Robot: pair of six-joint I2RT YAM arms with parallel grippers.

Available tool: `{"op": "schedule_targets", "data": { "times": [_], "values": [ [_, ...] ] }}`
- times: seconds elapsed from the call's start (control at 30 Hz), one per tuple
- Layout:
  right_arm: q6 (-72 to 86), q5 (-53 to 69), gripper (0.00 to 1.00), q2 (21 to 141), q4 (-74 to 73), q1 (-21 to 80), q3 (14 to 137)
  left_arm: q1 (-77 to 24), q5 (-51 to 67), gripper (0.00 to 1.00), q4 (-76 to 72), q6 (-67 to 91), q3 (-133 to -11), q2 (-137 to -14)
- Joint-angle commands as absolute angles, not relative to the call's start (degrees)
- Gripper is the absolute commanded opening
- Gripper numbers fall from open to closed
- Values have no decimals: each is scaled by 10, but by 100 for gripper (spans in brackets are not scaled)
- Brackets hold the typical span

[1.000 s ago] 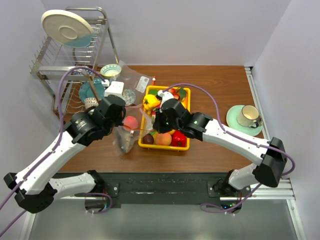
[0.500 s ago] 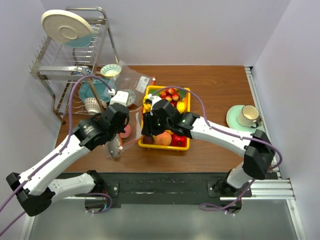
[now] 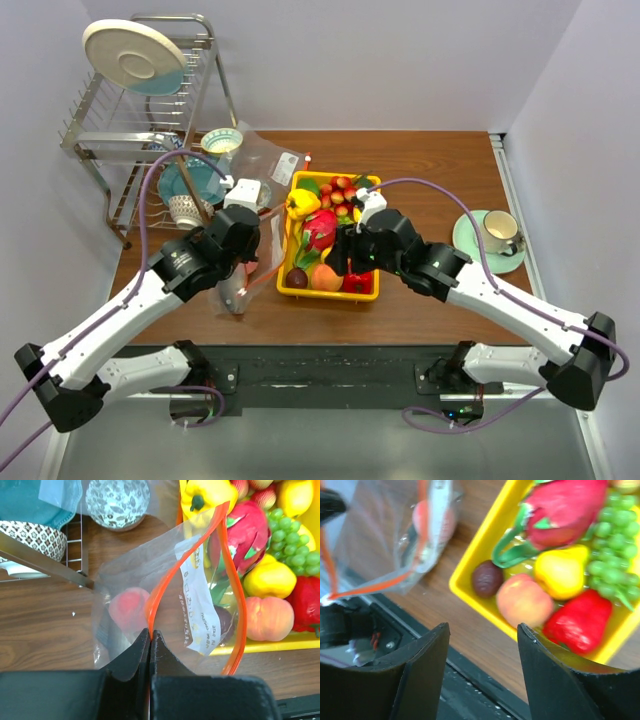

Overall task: Place the food in the zip-top bag and seal the zipper
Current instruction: Adjust the zipper food storage bag at the center of the board, then pick up the fake vegetable from the bin.

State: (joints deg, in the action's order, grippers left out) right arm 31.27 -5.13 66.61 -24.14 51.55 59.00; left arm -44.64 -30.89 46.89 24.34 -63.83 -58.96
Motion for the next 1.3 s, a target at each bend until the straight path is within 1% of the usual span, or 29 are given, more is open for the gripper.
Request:
{"op": "schedule_targets", "data": {
  "times": [0.0,0.1,0.2,0.23,0.3,0.5,0.57,0.7,0.9,1.17,1.27],
  "values": [
    [282,-88,61,676,-258,484,591,-443,-326,0,418,233,-627,-556],
    [263,-63,63,726,-248,452,620,-443,-327,0,417,230,-627,-555],
    [236,-61,80,798,-251,441,675,-443,-334,0,423,229,-629,-560],
    [230,-68,92,816,-254,441,690,-443,-336,0,424,229,-629,-561],
    [217,-90,99,866,-256,441,728,-443,-337,0,425,229,-627,-561],
    [153,-112,98,974,-233,441,818,-443,-320,0,414,224,-614,-548],
    [131,-121,98,992,-215,441,831,-443,-319,0,413,224,-613,-548],
    [104,-109,98,1045,-199,440,889,-443,-316,0,412,222,-611,-546],
    [60,-124,99,1129,-212,439,973,-444,-307,0,410,221,-606,-546],
    [17,-152,98,1210,-231,439,1035,-443,-309,0,419,221,-605,-542],
    [20,-150,93,1223,-230,439,1041,-444,-310,0,420,221,-606,-541]
  ]
}}
